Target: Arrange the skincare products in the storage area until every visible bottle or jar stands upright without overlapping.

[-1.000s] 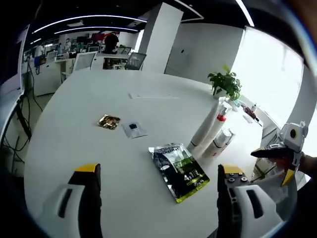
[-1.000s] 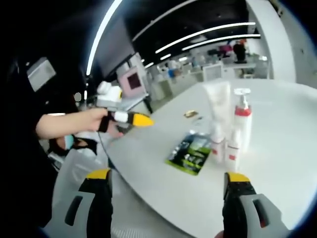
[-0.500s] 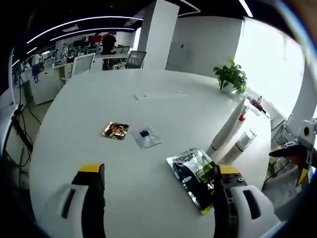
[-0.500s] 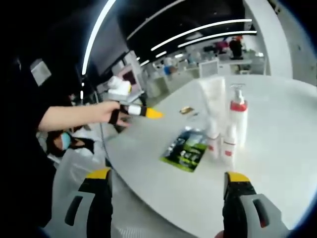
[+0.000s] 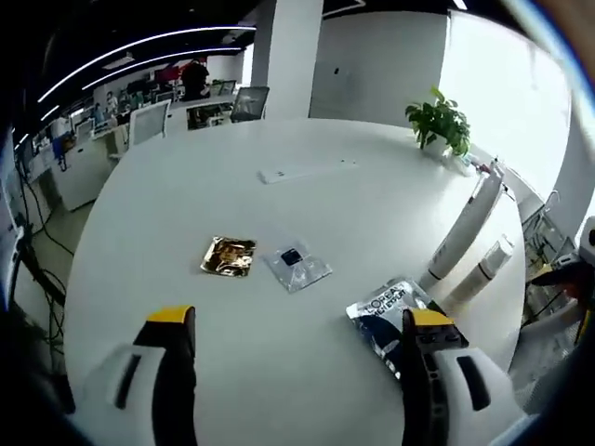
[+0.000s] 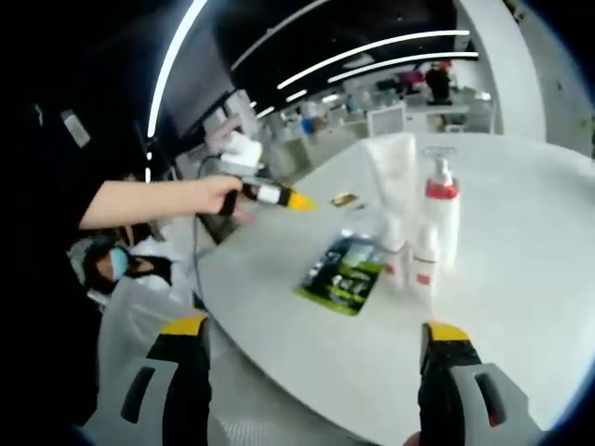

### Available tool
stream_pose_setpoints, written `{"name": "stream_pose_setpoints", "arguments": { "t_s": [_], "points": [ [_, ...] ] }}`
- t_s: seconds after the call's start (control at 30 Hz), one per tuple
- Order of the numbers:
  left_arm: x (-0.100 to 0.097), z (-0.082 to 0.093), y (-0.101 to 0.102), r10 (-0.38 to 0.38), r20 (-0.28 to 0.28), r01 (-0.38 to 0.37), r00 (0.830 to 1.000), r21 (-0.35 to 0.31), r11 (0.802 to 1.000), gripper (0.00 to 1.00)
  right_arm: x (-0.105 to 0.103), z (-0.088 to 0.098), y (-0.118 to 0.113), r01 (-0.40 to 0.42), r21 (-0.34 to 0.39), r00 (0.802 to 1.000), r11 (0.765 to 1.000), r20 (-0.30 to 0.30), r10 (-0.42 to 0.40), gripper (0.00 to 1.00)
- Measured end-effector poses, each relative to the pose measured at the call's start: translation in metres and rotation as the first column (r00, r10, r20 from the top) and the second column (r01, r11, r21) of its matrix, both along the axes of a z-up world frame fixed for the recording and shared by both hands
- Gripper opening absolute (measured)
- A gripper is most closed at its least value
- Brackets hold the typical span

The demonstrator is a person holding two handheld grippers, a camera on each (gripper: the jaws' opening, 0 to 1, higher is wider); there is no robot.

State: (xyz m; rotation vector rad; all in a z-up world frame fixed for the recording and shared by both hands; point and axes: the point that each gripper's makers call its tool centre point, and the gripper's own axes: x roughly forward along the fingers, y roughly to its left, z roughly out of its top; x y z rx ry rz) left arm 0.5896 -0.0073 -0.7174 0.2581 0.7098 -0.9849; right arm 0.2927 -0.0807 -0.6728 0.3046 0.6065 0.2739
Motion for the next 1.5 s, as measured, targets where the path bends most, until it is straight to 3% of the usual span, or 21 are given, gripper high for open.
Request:
{"name": "stream_pose_setpoints", "arguments": {
  "t_s": [0.17,0.4,0.7,1.27,1.5],
  "points": [
    [0.010,-0.008,-0.001,0.009,-0.002,-0.009,1.000,0.015,1.000,0.85,0.000,-0.001,-0.002,0.014,0.009,1.000,1.000,-0.006,-0.014,0.96],
    [0.044,-0.013,-0.006,0.029,0.038,-0.031,0.999,0.036,0.999,0.79,0.000,-0.004,-0.005,0.027,0.015,0.999,1.000,-0.019,-0.026,0.96],
    [0.062,-0.025,-0.015,-0.012,0.063,0.007,0.998,0.084,0.996,0.75,-0.001,-0.008,-0.004,0.021,0.018,0.999,1.000,-0.044,-0.020,0.96],
    [0.088,-0.052,-0.023,-0.059,0.041,0.053,0.997,0.143,0.988,0.66,-0.002,-0.012,-0.004,0.020,0.008,0.998,1.000,-0.061,-0.020,0.95],
    [0.098,-0.060,-0.032,-0.070,-0.015,0.072,0.997,0.183,0.980,0.65,-0.002,-0.014,-0.003,0.021,0.017,0.997,1.000,-0.073,-0.019,0.95]
  ]
}}
